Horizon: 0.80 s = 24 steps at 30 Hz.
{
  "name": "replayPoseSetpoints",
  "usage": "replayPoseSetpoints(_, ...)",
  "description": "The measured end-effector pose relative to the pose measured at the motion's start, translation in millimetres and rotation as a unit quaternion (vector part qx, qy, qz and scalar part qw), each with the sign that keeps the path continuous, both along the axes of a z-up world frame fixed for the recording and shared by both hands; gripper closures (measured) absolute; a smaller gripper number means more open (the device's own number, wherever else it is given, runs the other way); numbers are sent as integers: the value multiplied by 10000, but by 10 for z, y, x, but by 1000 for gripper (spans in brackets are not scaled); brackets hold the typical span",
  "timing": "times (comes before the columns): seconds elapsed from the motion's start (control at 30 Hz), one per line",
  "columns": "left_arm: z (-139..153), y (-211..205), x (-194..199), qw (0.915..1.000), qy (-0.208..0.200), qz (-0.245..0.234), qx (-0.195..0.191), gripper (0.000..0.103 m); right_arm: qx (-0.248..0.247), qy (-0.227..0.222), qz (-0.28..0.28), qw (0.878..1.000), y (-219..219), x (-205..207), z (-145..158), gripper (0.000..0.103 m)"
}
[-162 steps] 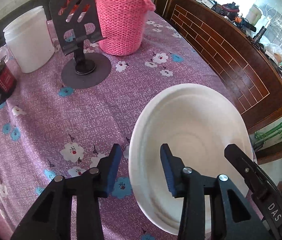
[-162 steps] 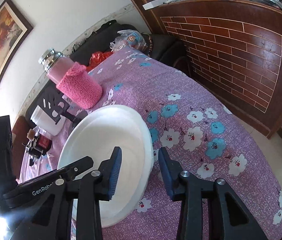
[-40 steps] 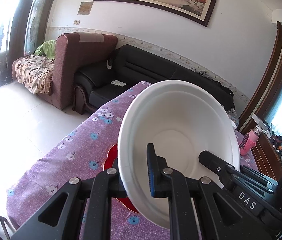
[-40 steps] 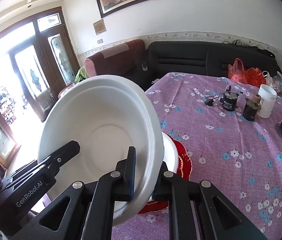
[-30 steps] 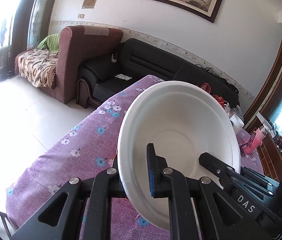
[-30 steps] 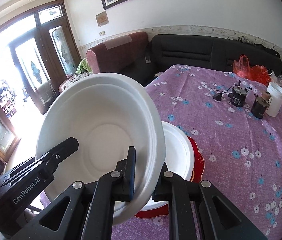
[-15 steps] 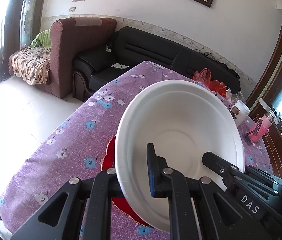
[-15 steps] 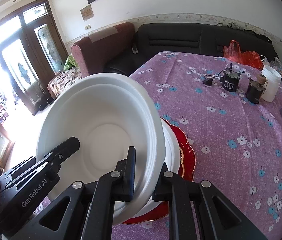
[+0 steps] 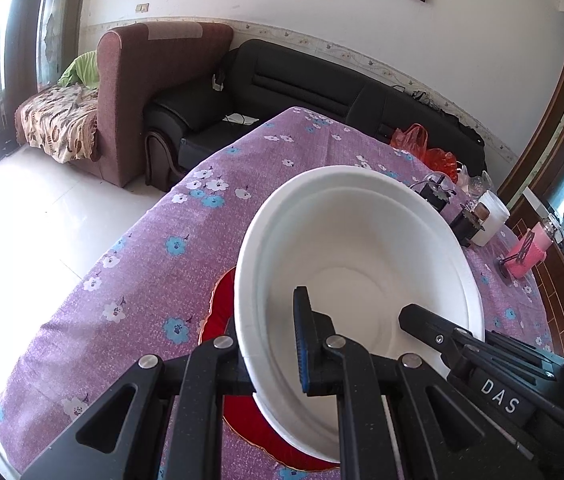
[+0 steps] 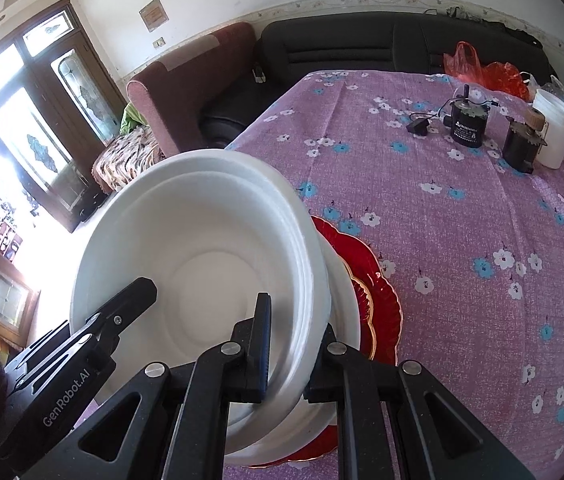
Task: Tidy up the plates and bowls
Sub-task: 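Lower the small white bowl into the top white bowl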
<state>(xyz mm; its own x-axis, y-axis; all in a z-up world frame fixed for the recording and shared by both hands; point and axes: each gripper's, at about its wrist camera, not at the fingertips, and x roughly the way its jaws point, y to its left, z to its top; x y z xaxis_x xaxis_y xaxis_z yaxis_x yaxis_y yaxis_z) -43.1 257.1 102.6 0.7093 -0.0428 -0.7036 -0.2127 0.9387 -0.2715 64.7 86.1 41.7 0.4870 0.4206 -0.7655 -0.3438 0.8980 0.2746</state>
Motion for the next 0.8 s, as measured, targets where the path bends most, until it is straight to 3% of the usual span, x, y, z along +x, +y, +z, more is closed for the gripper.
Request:
replayPoseSetpoints(0.23,3,-27,-75,10000,52,-15,-44,91,25,-18,4,10000,-19,-55,44,90)
replayPoseSetpoints(0.4,38,-48,-171,10000,28,50,55,86,49,21,89,9999,3,-109,47,88)
replayPoseSetpoints(0.57,40,-52,-194,9999,31,66,102,86,-200,-215,153,9995,72,-194,79,88)
replayPoseSetpoints(0.8,-40,-71,-168,9999,132,17,73,86,-266,-182,41,9995,44,-195,59,88)
